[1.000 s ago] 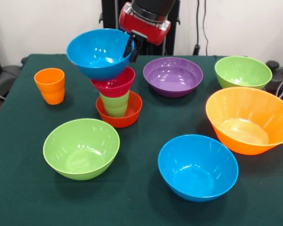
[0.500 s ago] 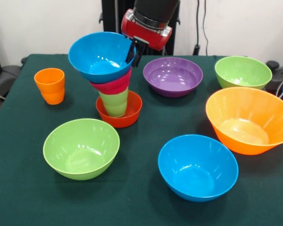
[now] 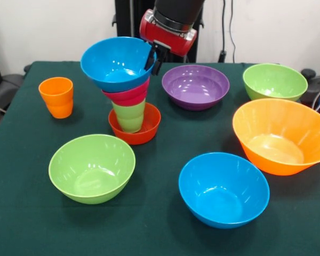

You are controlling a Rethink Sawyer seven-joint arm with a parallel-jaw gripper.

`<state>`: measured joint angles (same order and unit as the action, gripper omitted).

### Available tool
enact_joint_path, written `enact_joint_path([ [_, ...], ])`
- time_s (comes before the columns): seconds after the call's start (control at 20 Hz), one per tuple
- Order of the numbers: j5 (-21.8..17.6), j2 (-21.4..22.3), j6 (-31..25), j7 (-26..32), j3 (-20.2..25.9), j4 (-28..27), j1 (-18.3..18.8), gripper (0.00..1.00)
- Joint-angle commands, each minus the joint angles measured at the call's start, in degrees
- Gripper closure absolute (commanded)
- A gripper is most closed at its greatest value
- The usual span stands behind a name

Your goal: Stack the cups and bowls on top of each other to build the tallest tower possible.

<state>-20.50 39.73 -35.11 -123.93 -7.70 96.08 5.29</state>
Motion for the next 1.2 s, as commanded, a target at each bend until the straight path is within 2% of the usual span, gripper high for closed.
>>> enact_joint_path([
  [0.05, 3.01, -1.27, 3.36, -8.38, 3.11, -0.50, -1.73, 1.00],
  [0.5, 5.73, -2.02, 4.25, -6.86, 5.12, -1.52, -0.86, 1.00],
  [1.2, 7.00, -2.62, 5.43, -7.35, 4.14, -1.74, -1.92, 1.00],
])
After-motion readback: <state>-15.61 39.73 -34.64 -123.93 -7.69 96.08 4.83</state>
